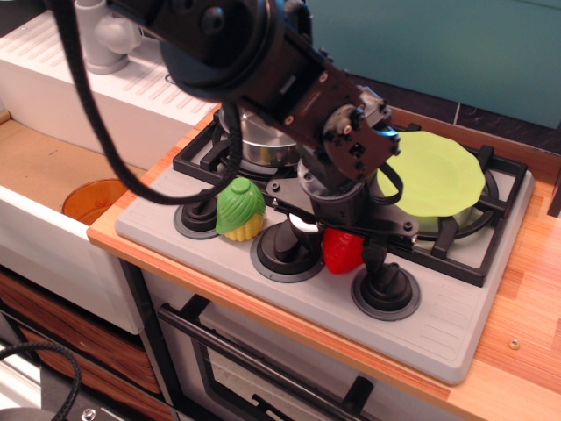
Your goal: Put strawberry on plate and corncob in pot or pan on stove
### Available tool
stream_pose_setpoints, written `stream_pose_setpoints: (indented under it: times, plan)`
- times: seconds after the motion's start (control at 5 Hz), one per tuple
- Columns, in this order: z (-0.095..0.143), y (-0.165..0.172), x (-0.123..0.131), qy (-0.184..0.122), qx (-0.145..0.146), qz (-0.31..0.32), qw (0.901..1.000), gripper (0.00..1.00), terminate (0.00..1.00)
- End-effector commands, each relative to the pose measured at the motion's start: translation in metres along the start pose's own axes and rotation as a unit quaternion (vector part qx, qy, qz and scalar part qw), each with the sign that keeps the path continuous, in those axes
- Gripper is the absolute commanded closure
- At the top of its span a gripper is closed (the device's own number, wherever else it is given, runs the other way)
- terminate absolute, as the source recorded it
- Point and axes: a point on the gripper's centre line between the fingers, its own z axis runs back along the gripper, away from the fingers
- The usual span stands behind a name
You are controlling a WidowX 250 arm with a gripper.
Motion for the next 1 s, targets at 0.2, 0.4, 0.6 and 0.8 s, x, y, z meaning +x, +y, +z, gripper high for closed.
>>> stream_pose_setpoints:
  times: [0.2,0.4,0.6,0.8]
  plan:
    - [0.029,0.0,0.019,0.038,0.014,-0.016,0.999,1.0,0.0]
    - [0.046,-0.004,0.022,0.055,0.021,-0.012,0.9982,1.0,0.0]
    - [0.058,-0.007,0.025,0.067,0.025,-0.009,0.9974,1.0,0.0]
    - [0.066,-0.01,0.035,0.076,0.025,-0.004,0.9968,1.0,0.0]
